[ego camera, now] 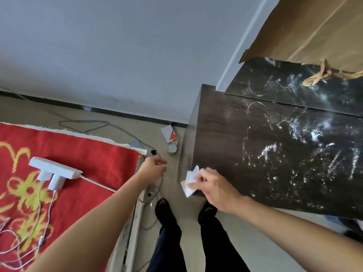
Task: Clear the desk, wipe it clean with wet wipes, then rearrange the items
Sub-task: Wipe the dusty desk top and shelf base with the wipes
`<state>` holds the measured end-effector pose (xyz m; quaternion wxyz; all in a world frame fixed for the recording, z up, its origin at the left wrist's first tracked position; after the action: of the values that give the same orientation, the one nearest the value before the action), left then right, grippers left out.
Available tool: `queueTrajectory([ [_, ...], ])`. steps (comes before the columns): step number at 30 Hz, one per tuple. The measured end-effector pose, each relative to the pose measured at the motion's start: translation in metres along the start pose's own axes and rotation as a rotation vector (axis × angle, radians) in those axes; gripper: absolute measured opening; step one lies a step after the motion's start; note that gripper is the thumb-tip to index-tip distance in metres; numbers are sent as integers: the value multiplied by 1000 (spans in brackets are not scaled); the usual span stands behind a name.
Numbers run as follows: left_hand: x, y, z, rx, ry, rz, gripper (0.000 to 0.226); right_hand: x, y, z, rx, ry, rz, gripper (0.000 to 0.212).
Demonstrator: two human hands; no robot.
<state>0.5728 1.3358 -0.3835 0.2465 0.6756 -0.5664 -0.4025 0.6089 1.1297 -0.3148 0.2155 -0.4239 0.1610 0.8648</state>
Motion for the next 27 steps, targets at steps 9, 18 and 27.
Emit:
queueTrajectory([
  [9, 9, -22, -108, 124, -22, 28, 13, -5, 3, -11, 230, -64, -215, 41],
  [18, 73, -22, -128, 115, -109, -166, 59, -99, 39, -81, 388, -40, -239, 27],
  [27, 85, -25, -117, 188, -194, -508, 60, -161, -129, -140, 262, 273, -507, 28],
])
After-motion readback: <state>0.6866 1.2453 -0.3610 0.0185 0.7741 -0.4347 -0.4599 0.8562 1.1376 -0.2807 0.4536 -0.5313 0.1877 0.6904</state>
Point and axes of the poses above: each hand's wrist, its own y-axis away from the middle knuckle, its own x-axis out of the palm, z = x × y, the point moved 5 cm from there along -y, towards the middle knuckle, and after that the axes turned 1 degree about -z, right-handed, at the moved point
